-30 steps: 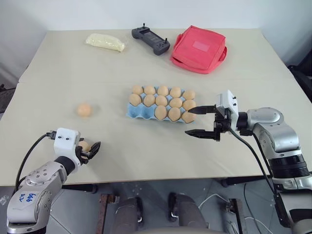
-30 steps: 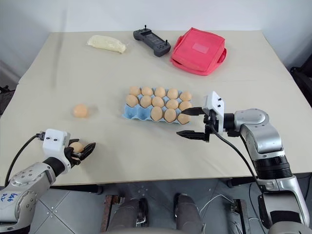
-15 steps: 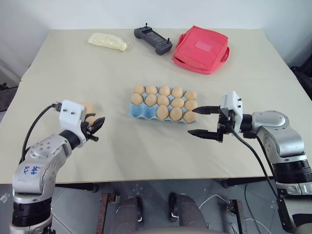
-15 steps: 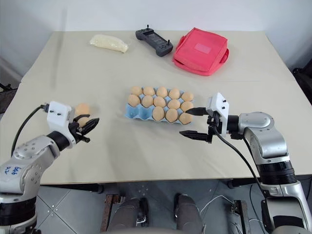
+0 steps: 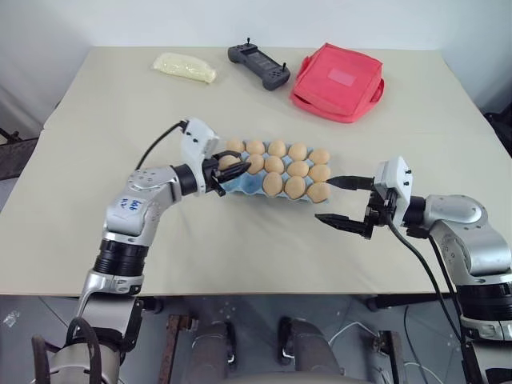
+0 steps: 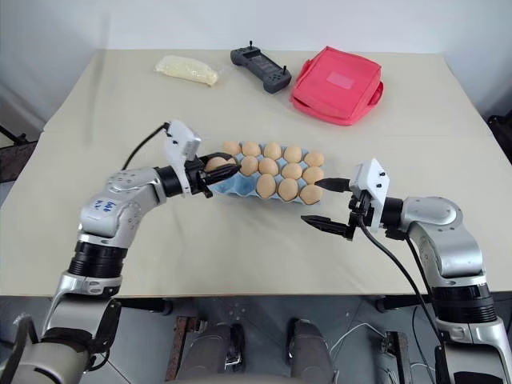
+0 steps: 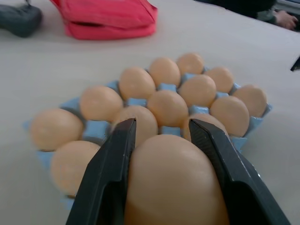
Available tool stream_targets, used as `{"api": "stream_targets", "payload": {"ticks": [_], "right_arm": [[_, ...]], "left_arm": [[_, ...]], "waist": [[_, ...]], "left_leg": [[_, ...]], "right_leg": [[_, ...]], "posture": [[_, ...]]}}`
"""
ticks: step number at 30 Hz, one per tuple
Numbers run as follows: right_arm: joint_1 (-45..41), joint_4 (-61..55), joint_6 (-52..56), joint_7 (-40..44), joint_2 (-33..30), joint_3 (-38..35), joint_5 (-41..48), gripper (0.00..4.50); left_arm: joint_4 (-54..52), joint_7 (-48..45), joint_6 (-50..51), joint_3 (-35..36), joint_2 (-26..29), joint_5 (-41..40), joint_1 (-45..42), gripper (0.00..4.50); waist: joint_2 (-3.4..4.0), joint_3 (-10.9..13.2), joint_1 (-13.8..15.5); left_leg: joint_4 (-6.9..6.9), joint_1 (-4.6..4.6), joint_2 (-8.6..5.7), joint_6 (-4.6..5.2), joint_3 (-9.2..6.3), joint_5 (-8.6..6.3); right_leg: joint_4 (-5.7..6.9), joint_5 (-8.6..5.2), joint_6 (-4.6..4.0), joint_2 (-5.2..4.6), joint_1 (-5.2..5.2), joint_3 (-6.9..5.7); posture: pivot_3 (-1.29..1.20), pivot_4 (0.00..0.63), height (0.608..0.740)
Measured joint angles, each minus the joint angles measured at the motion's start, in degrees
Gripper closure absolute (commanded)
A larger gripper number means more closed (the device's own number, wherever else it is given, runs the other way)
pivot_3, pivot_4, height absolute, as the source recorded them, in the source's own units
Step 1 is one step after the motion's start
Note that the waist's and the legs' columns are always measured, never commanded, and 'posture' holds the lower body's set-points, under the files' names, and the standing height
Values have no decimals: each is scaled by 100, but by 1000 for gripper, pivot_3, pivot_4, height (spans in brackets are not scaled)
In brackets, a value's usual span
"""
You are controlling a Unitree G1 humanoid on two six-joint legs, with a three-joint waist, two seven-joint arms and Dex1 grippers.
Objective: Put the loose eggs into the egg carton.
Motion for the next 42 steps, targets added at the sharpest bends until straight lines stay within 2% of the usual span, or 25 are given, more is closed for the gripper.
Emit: {"api": "stream_targets", "payload": {"ticks": [14, 23, 27, 31, 39, 42], "right_arm": [[338, -376, 107, -382, -3, -151, 104, 0], [327, -375, 106, -434, -3, -150, 103, 0], [316, -374, 107, -453, -3, -146, 103, 0], [264, -368, 107, -446, -3, -127, 104, 0], [139, -304, 105, -250, -4, -77, 125, 0], [60, -228, 104, -152, -2, -35, 124, 0]], "left_arm": [[1271, -406, -723, -118, -459, 395, -667, 3005], [1748, -394, -1120, -54, -649, 605, -877, 31], [1643, -380, -1076, 12, -610, 612, -862, 31], [943, -255, -756, 279, -248, 568, -648, 31], [-905, 110, 417, 1430, 999, 265, 792, 31], [-1501, 185, 620, 2047, 1261, 106, 1491, 31]], "waist": [[-2, 1, 13], [-3, 2, 12], [-3, 2, 7], [-3, 2, -49], [-3, 2, -139], [-3, 2, -132]], "left_leg": [[34, -3, 1, 24, -3, -14], [34, -5, 1, 21, -2, -12], [36, -5, 1, 22, -2, -12], [35, -4, 7, 20, -3, -12], [33, -1, 10, 17, -4, -13], [33, -1, 10, 18, -5, -17]], "right_leg": [[23, 1, 2, -9, 1, 1], [21, 2, 3, -5, 1, 0], [23, 2, 4, -6, 1, 1], [24, 2, 4, -10, 0, 3], [27, 2, 3, -14, 0, 6], [24, 2, 3, -21, 0, 9]], "posture": [[0, 150, 740], [0, 150, 740], [0, 150, 740], [0, 150, 740], [0, 150, 740], [0, 150, 740]]}}
